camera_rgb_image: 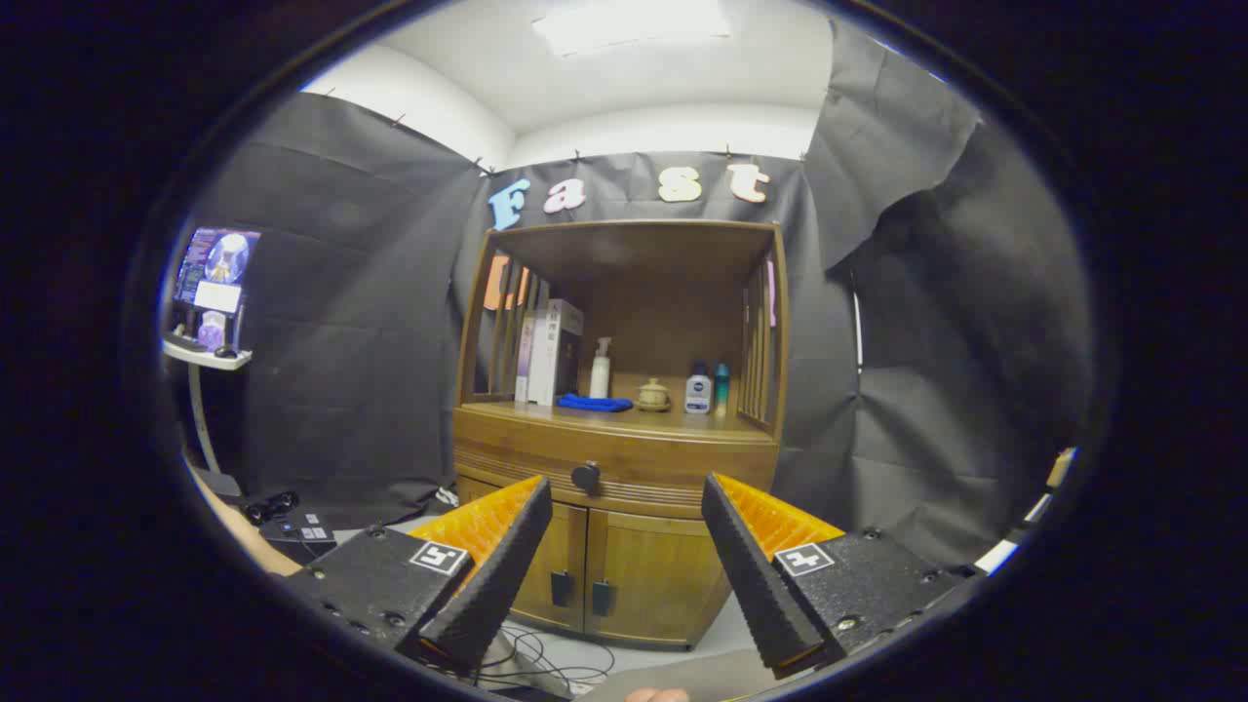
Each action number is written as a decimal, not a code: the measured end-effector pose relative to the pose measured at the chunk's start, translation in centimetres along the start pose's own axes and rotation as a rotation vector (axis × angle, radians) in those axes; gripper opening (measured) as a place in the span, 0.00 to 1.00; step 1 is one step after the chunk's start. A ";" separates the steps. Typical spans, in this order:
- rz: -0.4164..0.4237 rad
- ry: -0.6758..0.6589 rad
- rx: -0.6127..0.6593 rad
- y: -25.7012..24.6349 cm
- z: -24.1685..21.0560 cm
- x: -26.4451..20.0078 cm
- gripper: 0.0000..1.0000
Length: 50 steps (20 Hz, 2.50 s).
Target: Pull open the drawer, take out the items inside it, and place them on the countertop above the cabinet.
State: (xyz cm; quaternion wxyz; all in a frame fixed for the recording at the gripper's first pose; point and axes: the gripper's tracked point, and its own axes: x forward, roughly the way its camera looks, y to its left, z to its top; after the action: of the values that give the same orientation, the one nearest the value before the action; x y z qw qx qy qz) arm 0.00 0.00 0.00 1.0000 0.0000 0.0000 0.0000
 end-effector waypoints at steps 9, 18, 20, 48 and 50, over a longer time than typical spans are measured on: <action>-0.030 0.021 0.046 -1.0 -0.5 0.3 0.99; -0.024 0.023 0.028 -0.7 -0.5 0.2 0.99; -0.029 0.031 0.037 -0.7 -0.9 0.3 1.00; -0.016 0.156 0.021 6.6 -8.1 22.9 1.00; -0.031 0.168 -0.003 6.6 -8.5 24.6 1.00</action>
State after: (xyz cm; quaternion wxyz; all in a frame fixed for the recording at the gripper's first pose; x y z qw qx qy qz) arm 24.62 6.57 -8.45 0.9963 -0.0017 0.0841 -0.0155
